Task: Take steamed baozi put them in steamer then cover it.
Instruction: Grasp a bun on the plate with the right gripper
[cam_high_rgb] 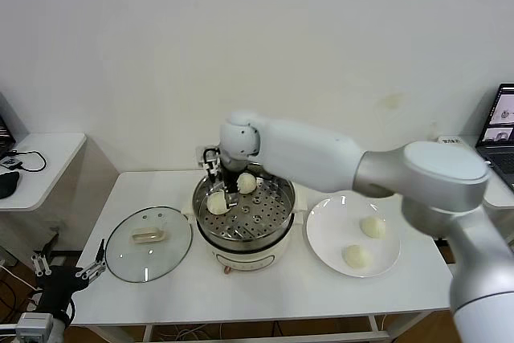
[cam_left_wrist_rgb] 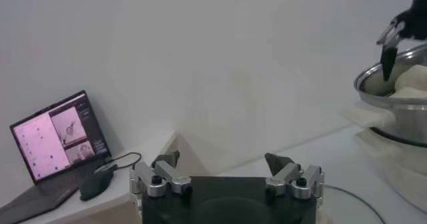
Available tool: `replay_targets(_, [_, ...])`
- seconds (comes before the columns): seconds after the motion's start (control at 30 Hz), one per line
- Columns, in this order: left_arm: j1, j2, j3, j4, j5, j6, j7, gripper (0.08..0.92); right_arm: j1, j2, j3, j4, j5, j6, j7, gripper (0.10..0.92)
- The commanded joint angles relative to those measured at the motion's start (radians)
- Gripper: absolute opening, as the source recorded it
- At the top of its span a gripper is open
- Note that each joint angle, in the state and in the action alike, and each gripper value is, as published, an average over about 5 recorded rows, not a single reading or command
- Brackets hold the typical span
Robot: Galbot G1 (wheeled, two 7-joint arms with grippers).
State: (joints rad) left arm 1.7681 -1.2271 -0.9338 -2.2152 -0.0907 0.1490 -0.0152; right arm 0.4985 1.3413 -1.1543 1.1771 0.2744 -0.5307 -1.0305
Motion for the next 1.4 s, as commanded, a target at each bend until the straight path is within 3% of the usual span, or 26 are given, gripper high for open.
replay_targets(0.03, [0.000,0.001,0.003,-0.003,0.001,0.002,0.001,0.823,0.140,-0.215,-0.027,0.176,0.008,0.076,-0.081,0.823])
replay_targets(0.37, [0.005,0.000,0.024,-0.026,0.010,0.004,0.002,0.823,0.159,-0.587,-0.053,0.392,-0.089,0.161,-0.152,0.823])
replay_targets(0.73, [0.019,-0.011,0.036,-0.030,0.026,0.004,0.002,0.823,-0.112,-0.861,0.076,0.456,-0.277,0.237,-0.175,0.823])
replay_targets(1.03, [0.025,-0.018,0.047,-0.022,0.046,0.004,0.002,0.823,-0.495,-0.905,0.324,0.441,-0.409,0.256,-0.163,0.823])
replay_targets(1.4, [0.031,-0.022,0.046,-0.015,0.052,0.004,0.002,0.823,-0.648,-0.810,0.416,0.347,-0.476,0.264,-0.136,0.823])
